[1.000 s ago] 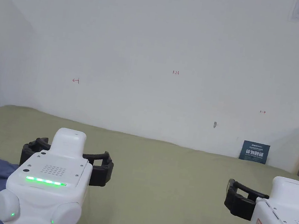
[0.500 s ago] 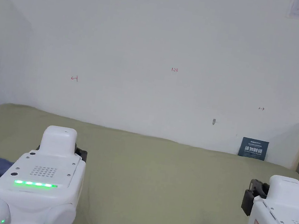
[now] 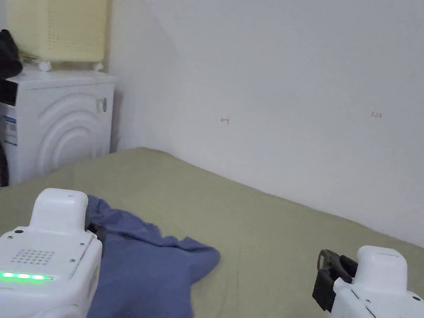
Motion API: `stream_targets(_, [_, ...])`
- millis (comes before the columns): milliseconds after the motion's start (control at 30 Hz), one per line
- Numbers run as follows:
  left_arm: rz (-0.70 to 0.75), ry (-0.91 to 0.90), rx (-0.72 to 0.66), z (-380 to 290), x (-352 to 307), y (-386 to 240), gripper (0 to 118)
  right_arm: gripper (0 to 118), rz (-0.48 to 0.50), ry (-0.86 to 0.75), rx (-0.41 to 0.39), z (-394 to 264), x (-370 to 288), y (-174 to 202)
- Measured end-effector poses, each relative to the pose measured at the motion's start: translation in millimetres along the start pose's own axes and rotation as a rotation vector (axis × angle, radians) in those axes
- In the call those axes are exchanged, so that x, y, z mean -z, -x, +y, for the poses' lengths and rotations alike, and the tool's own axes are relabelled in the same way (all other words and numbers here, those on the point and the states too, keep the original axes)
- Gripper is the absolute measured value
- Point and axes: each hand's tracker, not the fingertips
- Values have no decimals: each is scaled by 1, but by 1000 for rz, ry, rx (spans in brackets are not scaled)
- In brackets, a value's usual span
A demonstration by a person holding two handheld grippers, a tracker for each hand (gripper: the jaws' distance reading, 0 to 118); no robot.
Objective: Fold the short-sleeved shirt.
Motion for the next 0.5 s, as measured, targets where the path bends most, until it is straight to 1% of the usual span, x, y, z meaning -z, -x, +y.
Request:
stream_targets(100, [25,15,0,-11,-5,22,1,0,60,32,12,-8,16,20])
stream_targets(233, [35,79,-3,-18,6,28,1,0,79,42,0,-17,26,28])
stream_targets(333, [20,100,-9,-22,23,26,1,0,78,58,-6,-21,34,21])
stream_targets(400, [7,123,-8,-19,40,21,1,0,63,64,-10,-24,40,9])
stream_targets(467, [-30,161,8,-13,68,16,1,0,46,75,-6,-25,44,-3])
stream_targets(500, [-72,198,38,-8,88,12,1,0,34,81,-1,-26,47,-12])
